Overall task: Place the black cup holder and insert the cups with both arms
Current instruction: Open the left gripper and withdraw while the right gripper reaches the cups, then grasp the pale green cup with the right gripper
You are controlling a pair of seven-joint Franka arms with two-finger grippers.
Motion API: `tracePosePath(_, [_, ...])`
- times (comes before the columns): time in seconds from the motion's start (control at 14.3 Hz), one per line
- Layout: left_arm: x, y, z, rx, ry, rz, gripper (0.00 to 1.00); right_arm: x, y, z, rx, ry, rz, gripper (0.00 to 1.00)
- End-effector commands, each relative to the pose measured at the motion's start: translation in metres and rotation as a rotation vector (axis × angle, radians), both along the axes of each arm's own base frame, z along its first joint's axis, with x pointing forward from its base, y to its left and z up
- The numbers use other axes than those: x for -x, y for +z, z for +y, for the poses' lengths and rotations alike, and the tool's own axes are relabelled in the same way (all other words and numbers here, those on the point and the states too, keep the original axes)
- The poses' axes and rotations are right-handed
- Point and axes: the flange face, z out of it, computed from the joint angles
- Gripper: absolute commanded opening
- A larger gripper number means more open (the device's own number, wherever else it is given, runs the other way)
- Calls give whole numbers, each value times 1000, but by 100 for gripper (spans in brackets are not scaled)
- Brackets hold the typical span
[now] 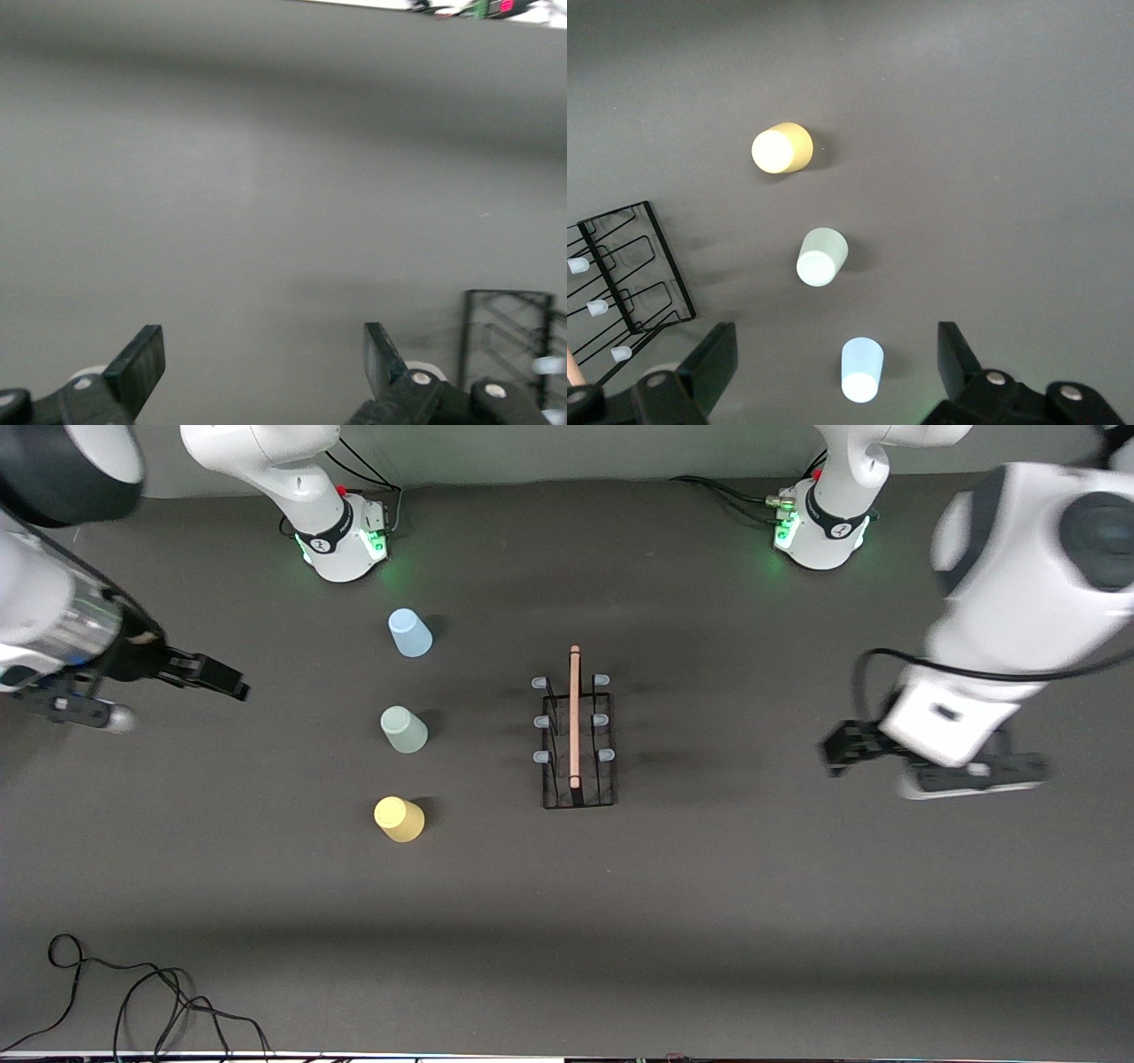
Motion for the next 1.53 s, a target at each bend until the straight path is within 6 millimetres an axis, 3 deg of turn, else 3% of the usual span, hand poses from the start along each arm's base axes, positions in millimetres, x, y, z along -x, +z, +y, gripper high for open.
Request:
tracePosePath(0.0, [14, 12, 65, -14, -39, 42, 100, 19, -25, 11, -11, -26, -24, 100])
tracePosePath(0.07, [16, 12, 88, -17, -45, 45, 100, 23, -37, 23, -5, -32, -31, 100])
tracePosePath(0.21, [24, 9, 112, -19, -24, 53, 100, 29, -63, 45, 1, -59, -40, 100])
tracePosePath(0.35, [32, 17, 141, -24, -49, 50, 100, 34, -93, 53, -2, -92, -68, 100])
tracePosePath(0.49, [55, 18, 142, -31, -109, 65, 100, 48, -132, 72, -5, -105, -91, 100])
tracePosePath(0.63, [73, 20, 148, -35, -130, 43, 100, 56, -158, 84, -3, -124, -102, 100])
tracePosePath(0.91, [80, 41, 156, -16, -176, 8, 100, 69, -206, 81, 5, -148, -111, 100])
tracePosePath(1.12, [76, 39, 158, -17, -173, 12, 100, 88, -249, 88, 7, -130, -138, 100])
tracePosePath(1.46, [71, 36, 149, -13, -176, 42, 100, 88, -319, 91, 41, -126, -132, 100])
